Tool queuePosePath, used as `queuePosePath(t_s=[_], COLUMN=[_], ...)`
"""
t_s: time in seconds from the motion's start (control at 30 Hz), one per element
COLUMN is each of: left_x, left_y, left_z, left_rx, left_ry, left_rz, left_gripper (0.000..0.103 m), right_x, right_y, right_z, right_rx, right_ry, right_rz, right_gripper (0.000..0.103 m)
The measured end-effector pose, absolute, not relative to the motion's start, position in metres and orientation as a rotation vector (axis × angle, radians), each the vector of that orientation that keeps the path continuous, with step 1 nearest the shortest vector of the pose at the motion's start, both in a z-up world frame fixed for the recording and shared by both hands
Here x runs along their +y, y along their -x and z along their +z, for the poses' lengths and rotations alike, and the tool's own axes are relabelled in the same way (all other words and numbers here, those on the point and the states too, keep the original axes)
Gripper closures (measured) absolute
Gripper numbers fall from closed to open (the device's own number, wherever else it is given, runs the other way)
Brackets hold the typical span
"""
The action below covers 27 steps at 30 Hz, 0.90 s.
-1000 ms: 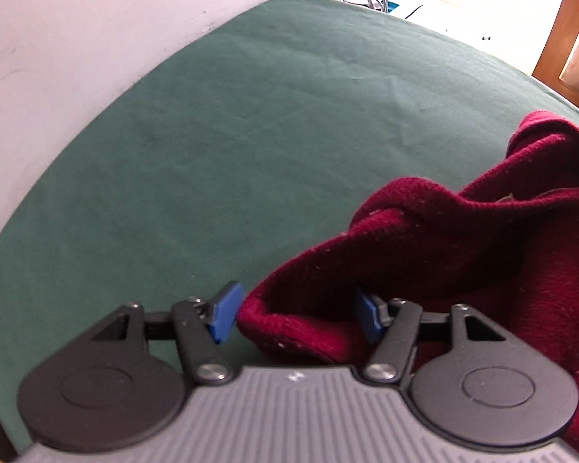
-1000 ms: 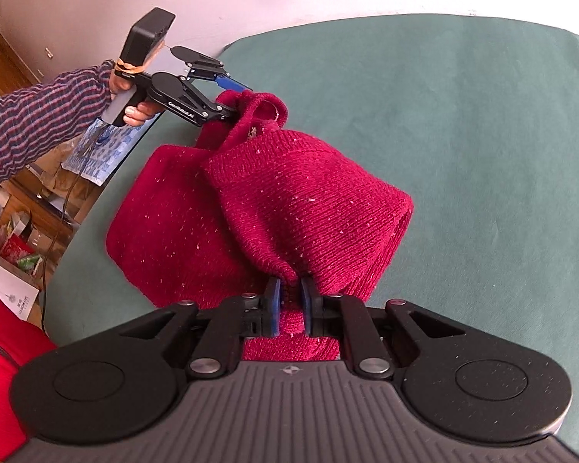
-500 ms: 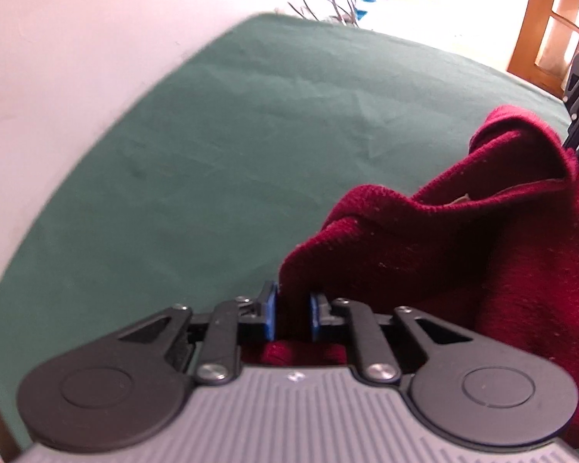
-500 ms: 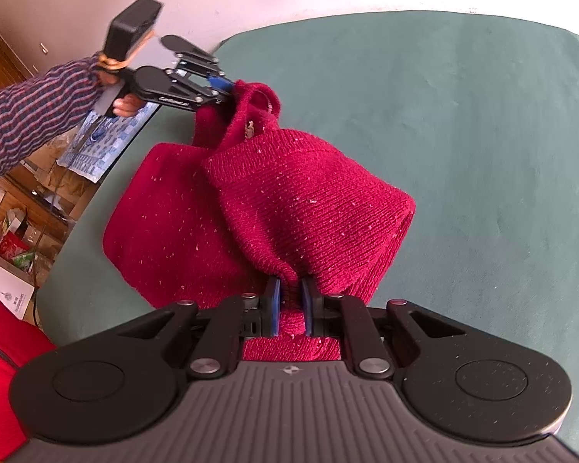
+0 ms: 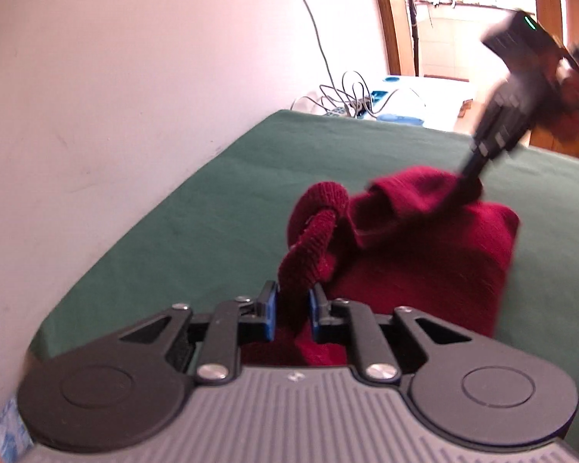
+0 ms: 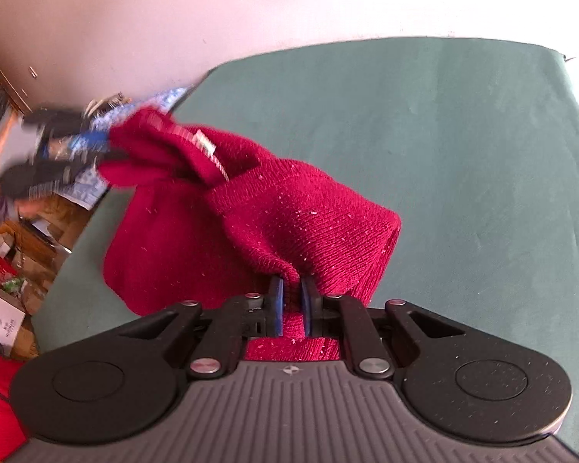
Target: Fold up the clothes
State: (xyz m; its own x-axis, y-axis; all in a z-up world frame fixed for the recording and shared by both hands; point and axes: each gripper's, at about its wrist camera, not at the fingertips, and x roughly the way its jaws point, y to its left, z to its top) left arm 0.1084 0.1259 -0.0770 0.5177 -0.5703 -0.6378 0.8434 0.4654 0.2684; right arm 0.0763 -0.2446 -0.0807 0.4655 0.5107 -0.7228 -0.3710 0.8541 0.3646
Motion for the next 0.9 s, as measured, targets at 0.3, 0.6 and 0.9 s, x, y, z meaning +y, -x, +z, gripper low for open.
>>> queuePosePath(t_s=[0.3, 0.6, 0.9], left_x=[0.129, 0.104, 0.124], left_y=[-0.055, -0.100, -0.246], left_z=[-0.096, -0.107, -0.100], left_rx=[0.495, 0.492, 0.683], left_ry=[-0.753, -0.820, -0.453], left_rz=[-0.860, -0.773, -0.677], left_gripper=[0.102, 0.079, 0.052], right_x=[-0.259, -0.228, -0.226], right_y=[-0.060, -0.067, -0.069], right_z=[-0.057, -0.093, -0.102], right_rx=[0.913, 0.946, 0.961], right_ry=[-0.077, 0.065, 0.066], right_rz=[0.626, 0.621, 0.650], right_gripper=[0.094, 0.093, 0.093])
